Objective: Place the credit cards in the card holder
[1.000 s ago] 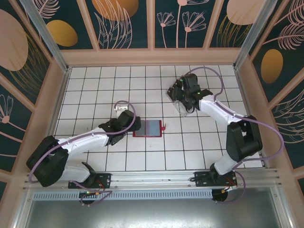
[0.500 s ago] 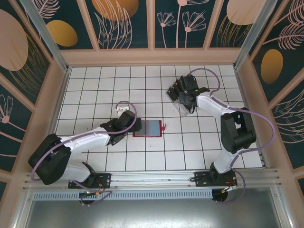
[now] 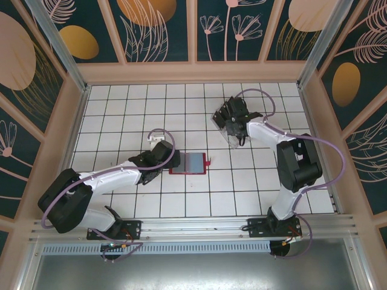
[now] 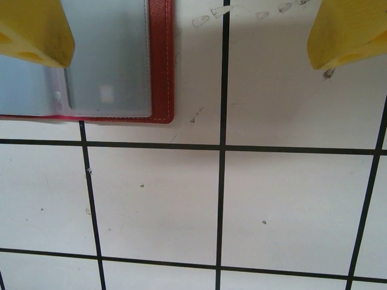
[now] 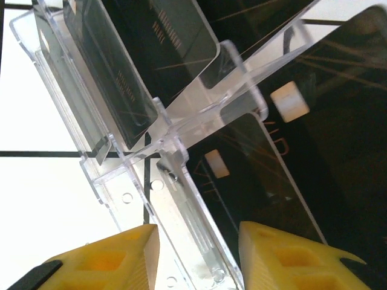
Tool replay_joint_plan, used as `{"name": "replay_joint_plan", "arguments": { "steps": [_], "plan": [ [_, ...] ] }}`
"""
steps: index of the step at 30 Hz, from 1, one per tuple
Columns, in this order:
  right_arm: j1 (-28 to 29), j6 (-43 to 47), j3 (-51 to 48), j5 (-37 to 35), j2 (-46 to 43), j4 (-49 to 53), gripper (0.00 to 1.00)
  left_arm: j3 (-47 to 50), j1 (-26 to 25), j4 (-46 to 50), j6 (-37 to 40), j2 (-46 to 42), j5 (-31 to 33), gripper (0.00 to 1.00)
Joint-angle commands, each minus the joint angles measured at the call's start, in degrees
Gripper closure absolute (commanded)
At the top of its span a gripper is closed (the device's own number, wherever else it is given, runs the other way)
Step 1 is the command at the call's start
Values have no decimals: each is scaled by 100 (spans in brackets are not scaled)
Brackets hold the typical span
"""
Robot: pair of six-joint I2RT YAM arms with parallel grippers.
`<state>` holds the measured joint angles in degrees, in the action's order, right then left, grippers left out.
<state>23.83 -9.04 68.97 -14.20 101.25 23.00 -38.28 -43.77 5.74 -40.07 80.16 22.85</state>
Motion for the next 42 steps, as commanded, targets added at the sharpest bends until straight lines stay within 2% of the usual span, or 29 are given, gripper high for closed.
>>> {"name": "replay_joint_plan", "arguments": {
  "steps": [1, 8, 16, 24, 32, 42],
  "plan": [
    [78, 69, 126, 25, 79, 121, 63, -114, 28, -117, 8, 18, -40, 1],
    [122, 57, 134, 27, 36, 117, 65, -92, 36, -108, -9, 3, -29, 1],
    [123, 257, 281, -418, 135, 265, 68, -83, 34, -139, -10, 16, -27, 1],
    [130, 350, 366, -475, 206, 323, 77, -100, 27, -178, -1, 86, -45, 1],
    [166, 376, 363, -444, 293, 337, 80, -118, 28, -196, 17, 147, -47, 1],
    [187, 564, 431, -442, 231, 379, 92, -127, 28, -205, 24, 145, -54, 1]
  ]
}}
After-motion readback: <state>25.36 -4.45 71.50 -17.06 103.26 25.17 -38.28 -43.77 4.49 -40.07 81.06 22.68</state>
